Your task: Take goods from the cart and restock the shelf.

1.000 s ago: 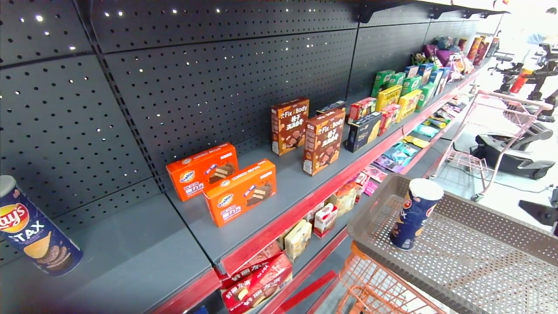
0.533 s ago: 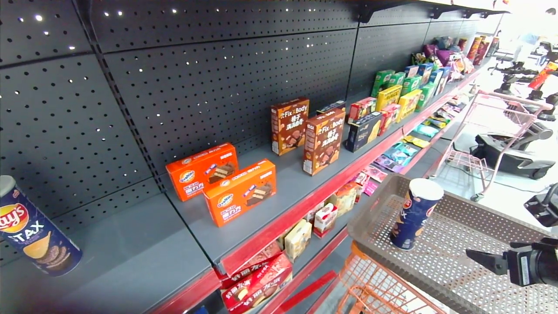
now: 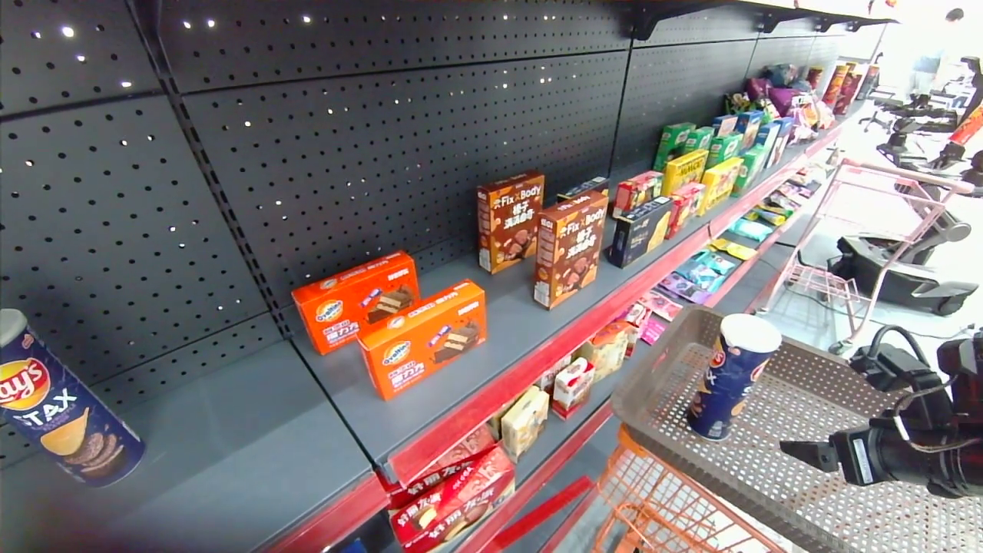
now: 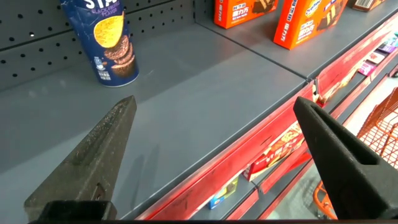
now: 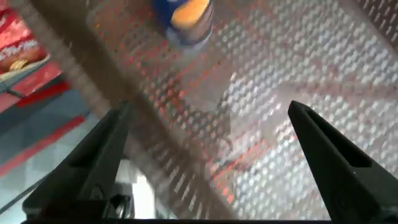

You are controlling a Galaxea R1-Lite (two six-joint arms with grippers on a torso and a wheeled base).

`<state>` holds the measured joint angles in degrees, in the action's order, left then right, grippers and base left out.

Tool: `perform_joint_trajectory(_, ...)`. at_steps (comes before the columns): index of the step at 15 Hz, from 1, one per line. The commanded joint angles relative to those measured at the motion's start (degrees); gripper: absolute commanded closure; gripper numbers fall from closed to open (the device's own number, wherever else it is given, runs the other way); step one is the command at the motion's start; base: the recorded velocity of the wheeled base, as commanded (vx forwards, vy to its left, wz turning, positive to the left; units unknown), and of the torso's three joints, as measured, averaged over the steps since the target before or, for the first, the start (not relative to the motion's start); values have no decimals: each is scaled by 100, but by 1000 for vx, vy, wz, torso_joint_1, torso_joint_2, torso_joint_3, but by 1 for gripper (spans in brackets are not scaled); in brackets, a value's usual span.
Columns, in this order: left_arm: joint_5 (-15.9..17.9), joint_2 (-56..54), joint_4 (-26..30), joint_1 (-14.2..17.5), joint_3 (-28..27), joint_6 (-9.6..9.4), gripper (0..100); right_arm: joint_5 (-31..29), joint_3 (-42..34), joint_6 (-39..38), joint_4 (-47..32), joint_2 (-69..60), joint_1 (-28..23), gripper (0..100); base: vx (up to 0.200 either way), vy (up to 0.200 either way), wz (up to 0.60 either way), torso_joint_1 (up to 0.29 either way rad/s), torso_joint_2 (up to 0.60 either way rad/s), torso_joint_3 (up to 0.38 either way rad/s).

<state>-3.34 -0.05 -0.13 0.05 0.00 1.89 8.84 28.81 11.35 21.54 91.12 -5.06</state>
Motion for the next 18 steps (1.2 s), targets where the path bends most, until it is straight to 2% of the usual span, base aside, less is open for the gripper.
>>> perform_joint_trajectory(1,0,5,-4,4,0,4,0,4,415,104,254,714,-4,0,0,0,0,0,0,0)
perform_joint_trajectory(3,0,5,-4,4,0,4,0,30,776,227,377,1039,-4,0,0,0,0,0,0,0)
perform_joint_trajectory(8,0,5,-4,4,0,-4,0,57,943,465,439,1259,66,0,0,0,0,0,0,0)
perform_joint_trajectory(18,0,5,-4,4,0,4,0,575,1593,887,535,1760,137,0,0,0,0,0,0,0)
